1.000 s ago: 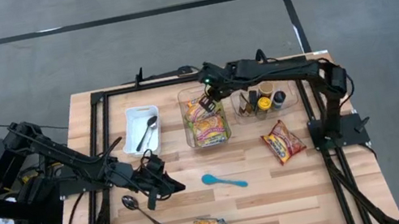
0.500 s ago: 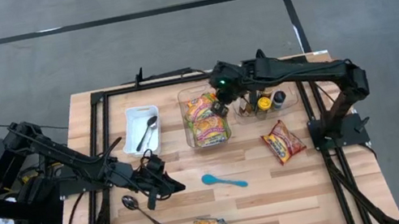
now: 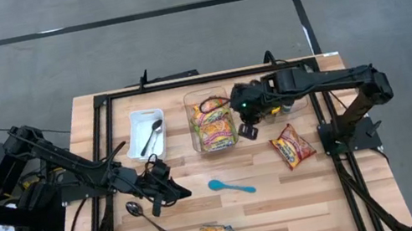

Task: Pick & Place Food Item
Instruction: Put the red noodle pack into the left transparent bin

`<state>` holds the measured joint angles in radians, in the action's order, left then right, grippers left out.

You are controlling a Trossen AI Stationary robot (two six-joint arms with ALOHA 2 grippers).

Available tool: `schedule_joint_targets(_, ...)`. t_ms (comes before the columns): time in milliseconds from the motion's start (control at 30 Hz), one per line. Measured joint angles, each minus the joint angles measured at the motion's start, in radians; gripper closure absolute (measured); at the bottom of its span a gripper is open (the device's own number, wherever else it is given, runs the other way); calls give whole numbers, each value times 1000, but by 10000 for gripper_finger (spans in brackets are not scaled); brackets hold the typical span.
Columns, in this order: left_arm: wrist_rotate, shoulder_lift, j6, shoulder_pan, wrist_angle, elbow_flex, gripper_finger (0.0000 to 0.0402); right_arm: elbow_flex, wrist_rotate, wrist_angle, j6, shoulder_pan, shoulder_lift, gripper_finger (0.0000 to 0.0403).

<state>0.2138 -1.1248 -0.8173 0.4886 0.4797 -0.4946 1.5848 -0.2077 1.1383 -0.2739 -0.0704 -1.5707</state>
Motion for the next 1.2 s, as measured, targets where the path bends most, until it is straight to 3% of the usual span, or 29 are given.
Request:
schedule_joint_targets(433,1,0,0,0,0,0,402,0,-14,121,-171,118,-1,403)
schedule_joint_targets(1000,5,0,0,0,0,0,402,0,-281,433,-497,355,-1,403)
schedule_joint_targets(1200,4,0,0,0,0,1,402,-4,-323,434,-510,430,11,403)
